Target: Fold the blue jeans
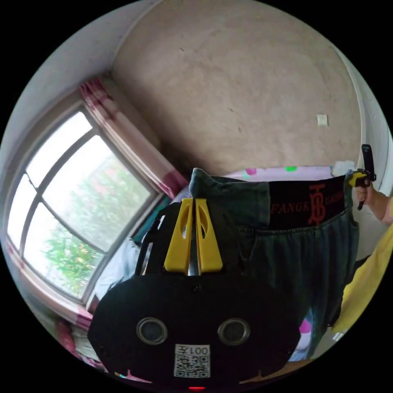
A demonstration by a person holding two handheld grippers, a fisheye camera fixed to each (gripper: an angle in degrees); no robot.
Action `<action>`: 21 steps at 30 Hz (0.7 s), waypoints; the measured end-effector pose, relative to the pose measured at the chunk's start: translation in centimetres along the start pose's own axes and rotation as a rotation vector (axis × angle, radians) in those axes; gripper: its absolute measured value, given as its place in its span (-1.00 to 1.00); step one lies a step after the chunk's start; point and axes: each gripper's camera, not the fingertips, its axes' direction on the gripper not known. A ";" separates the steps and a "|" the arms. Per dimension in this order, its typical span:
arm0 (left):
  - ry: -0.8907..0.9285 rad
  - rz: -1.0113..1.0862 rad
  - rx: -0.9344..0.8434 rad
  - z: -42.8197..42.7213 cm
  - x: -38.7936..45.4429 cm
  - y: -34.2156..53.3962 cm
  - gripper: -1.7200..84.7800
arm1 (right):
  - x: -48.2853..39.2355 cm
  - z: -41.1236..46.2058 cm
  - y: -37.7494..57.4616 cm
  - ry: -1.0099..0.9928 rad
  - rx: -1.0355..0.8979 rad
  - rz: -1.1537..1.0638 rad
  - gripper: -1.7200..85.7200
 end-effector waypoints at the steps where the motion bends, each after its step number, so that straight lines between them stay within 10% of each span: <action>1: 0.065 0.010 -0.038 7.6 3.2 -1.6 -0.99 | 2.7 -0.3 1.7 0.041 -0.013 0.012 -0.94; 8: 0.379 -0.006 -0.366 48.8 22.7 -8.0 -1.00 | 31.7 -4.5 16.9 0.276 -0.218 0.403 -0.94; 21: 0.514 0.153 -0.432 81.6 40.2 -28.3 -0.99 | 54.8 -13.9 24.3 0.474 -0.131 0.698 -0.93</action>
